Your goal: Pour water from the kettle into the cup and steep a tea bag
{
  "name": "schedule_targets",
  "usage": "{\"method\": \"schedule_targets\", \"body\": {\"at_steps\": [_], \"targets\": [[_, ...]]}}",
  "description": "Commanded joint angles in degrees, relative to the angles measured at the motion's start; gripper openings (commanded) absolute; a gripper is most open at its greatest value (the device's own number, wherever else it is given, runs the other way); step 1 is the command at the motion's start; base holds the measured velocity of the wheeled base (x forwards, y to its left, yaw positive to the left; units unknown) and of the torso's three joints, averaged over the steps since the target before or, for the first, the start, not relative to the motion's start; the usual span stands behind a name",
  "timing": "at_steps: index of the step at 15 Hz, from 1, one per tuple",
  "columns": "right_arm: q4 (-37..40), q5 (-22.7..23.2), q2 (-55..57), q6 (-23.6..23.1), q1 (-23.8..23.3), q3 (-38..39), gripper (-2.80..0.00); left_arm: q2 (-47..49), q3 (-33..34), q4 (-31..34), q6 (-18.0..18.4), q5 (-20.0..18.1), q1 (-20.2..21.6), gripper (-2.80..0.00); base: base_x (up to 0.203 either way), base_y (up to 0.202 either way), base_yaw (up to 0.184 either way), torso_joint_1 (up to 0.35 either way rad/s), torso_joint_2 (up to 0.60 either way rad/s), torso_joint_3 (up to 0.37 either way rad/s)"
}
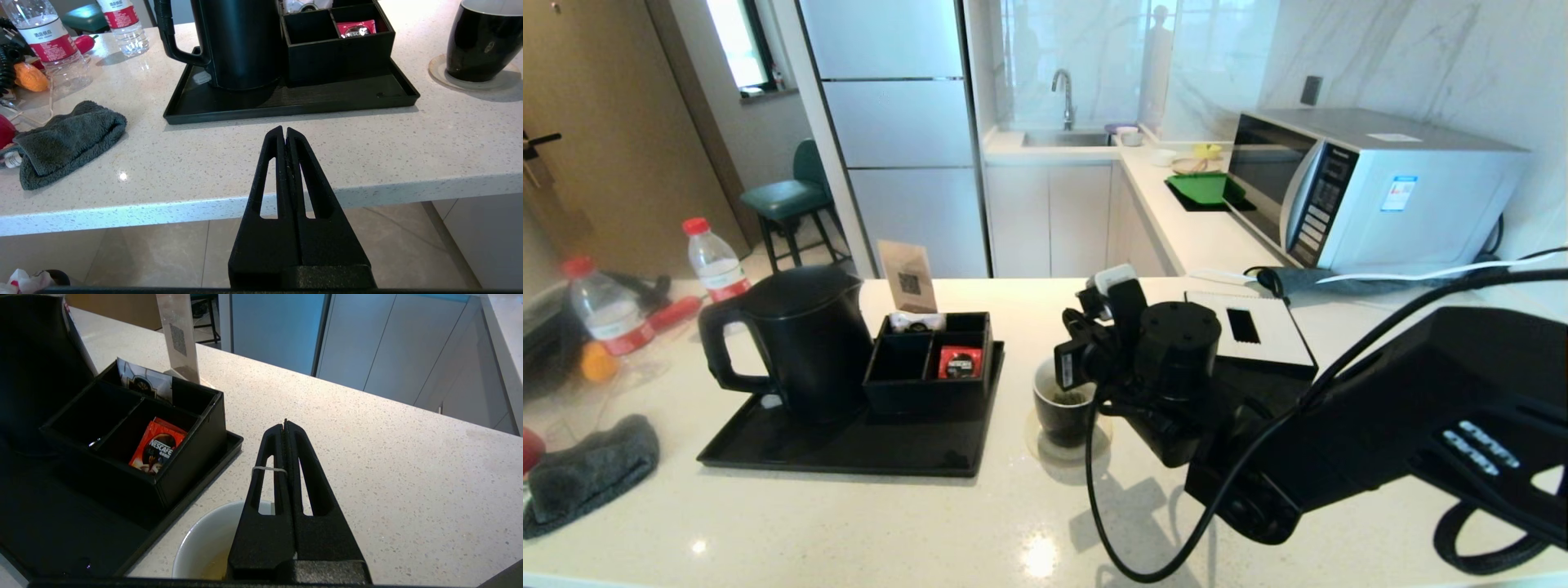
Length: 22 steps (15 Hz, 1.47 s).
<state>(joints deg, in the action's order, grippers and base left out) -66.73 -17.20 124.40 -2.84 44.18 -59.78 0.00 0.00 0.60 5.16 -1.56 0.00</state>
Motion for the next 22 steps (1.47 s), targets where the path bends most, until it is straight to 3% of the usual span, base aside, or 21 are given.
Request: {"method": "schedule_targets", "body": {"at_steps": [1, 6, 11, 22], "targets": [[-0.24, -0.11, 0.65, -0.06, 0.03, -0.01, -2.8, 0.0, 0.0, 0.02, 0.02, -0.02, 0.0, -2.8, 0.0, 0.0, 0.0, 0.0, 0.0, 0.0], [1.93, -0.2, -3.55, -0.06, -0.06, -2.24, -2.8, 0.0, 0.0, 0.02, 0.02, -0.02, 0.0, -2.8, 0.0, 0.0, 0.0, 0.0, 0.0, 0.0], [9.28, -0.2, -6.78, -0.06, -0.15, -11.02, -2.8, 0.0, 0.0, 0.02, 0.02, -0.02, 0.0, -2.8, 0.0, 0.0, 0.0, 0.0, 0.0, 0.0], [8.05, -0.2, -4.12, -0.15, 0.03, -6.13, -2.8, 0.0, 0.0, 0.02, 0.02, -0.02, 0.0, -2.8, 0.0, 0.0, 0.0, 0.0, 0.0, 0.0]]}}
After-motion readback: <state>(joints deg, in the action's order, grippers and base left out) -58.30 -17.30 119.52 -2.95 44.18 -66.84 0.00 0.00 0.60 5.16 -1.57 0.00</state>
